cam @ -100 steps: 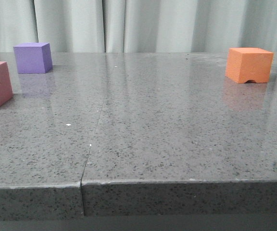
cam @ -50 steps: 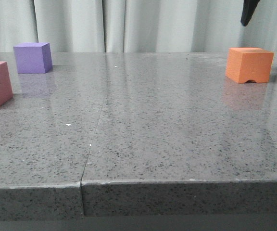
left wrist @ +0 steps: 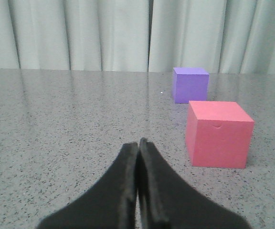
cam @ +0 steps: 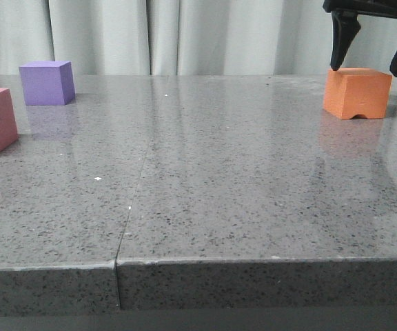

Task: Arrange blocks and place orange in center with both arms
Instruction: 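Lower the right gripper over the orange cube and close on it, then carry the orange cube with the right gripper toward the table center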

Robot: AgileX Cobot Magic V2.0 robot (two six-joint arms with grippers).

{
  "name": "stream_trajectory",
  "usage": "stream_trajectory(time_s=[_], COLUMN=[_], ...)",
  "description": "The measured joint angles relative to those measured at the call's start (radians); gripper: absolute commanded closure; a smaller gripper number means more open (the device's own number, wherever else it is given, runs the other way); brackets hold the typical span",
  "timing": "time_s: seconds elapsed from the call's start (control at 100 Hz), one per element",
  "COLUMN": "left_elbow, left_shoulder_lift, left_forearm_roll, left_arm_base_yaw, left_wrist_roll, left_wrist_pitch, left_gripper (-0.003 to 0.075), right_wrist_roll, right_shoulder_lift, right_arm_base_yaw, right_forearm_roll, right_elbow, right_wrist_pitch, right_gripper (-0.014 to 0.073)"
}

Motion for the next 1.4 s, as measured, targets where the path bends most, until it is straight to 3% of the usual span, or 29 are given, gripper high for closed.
stream_trajectory(time_s=[0.49, 0.72, 0.86, 1.4], left_elbow=[0.0, 0.0, 0.0, 0.0], left_shoulder_lift=[0.0, 0.0, 0.0, 0.0], left_forearm_roll=[0.0, 0.0, 0.0, 0.0], left_arm_base_yaw=[0.0, 0.0, 0.0, 0.0], left_wrist_roll=[0.0, 0.0, 0.0, 0.0], left_wrist_pitch=[0.0, 0.0, 0.0, 0.0], left_gripper=[0.0741, 0.0741, 0.0741, 0.0741], right_wrist_roll=[-0.001, -0.001, -0.001, 0.003], right_shoulder_lift=[0.071, 0.072, 0.072, 0.074], right_arm_base_yaw=[0.0, 0.0, 0.0, 0.006], right_forearm_roll=[0.006, 0.007, 0.007, 0.03], right_elbow=[-0.003, -0.003, -0.007, -0.049], right_wrist_pitch=[-0.063, -0.07, -0.07, -0.025], right_gripper=[-0.0021, 0.027, 0.0351, 0.0351])
